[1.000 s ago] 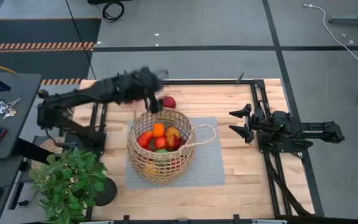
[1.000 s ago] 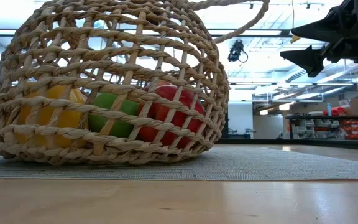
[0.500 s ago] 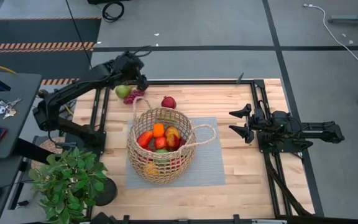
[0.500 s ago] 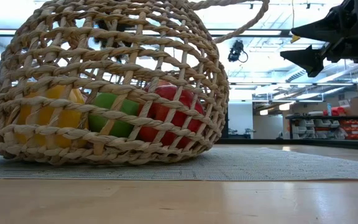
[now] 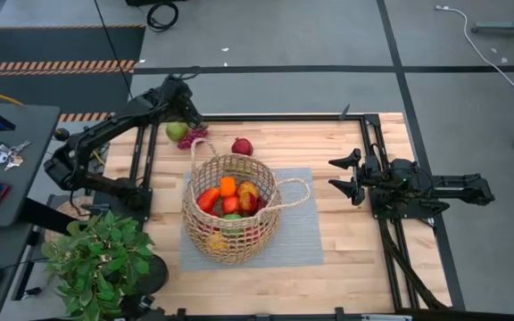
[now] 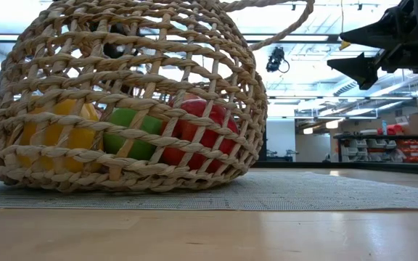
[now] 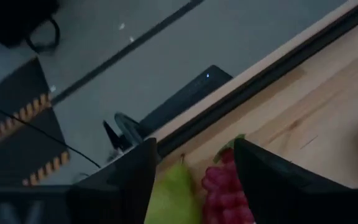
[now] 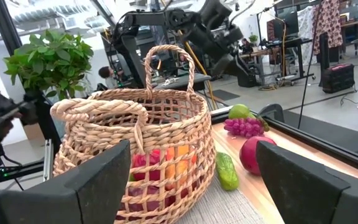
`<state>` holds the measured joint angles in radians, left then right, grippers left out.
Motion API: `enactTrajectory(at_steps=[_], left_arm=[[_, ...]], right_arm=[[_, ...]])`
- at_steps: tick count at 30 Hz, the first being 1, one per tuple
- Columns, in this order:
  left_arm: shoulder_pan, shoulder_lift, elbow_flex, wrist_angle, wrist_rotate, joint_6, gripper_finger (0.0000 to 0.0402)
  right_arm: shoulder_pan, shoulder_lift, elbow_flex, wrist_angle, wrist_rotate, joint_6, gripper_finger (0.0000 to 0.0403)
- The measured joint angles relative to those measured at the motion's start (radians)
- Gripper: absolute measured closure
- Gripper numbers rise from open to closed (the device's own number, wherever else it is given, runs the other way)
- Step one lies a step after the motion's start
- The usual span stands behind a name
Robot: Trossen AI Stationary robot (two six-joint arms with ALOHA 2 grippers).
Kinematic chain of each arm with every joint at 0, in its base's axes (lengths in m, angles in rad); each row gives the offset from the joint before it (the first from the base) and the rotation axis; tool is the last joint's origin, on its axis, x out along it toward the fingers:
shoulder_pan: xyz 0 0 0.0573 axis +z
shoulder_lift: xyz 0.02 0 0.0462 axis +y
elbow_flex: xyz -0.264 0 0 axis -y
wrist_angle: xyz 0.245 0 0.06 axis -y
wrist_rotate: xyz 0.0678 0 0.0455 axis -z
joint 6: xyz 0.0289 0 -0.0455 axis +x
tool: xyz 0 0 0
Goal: Build produce basket
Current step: Put the green pear into the brown woven basket
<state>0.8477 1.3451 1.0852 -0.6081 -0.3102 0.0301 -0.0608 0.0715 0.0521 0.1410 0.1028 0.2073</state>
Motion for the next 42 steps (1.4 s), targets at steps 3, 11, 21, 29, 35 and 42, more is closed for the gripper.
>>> enactTrajectory(at_steps=[3,11,21,29,35,42], left_arm=[[0.046,0.001,-0.059,0.035,0.035,-0.021,0.0194],[0.124,0.001,-0.204,0.203,0.079,-0.072,0.0212],[0.171,0.001,-0.322,0.336,0.079,-0.038,0.0186],[0.172,-0.006,-0.344,0.348,0.032,0.016,0.0106],[0.189,-0.051,-0.363,0.389,0.026,0.018,0.0088],[0.205,-0.136,-0.523,0.589,0.039,-0.013,0.0099]], right_arm=[[0.000,0.000,0.000,0.000,0.000,0.000,0.0054],[0.000,0.000,0.000,0.000,0.000,0.000,0.0054],[0.000,0.000,0.000,0.000,0.000,0.000,0.0054],[0.000,0.000,0.000,0.000,0.000,0.000,0.0054],[0.000,0.000,0.000,0.000,0.000,0.000,0.0054],[0.000,0.000,0.000,0.000,0.000,0.000,0.0054]])
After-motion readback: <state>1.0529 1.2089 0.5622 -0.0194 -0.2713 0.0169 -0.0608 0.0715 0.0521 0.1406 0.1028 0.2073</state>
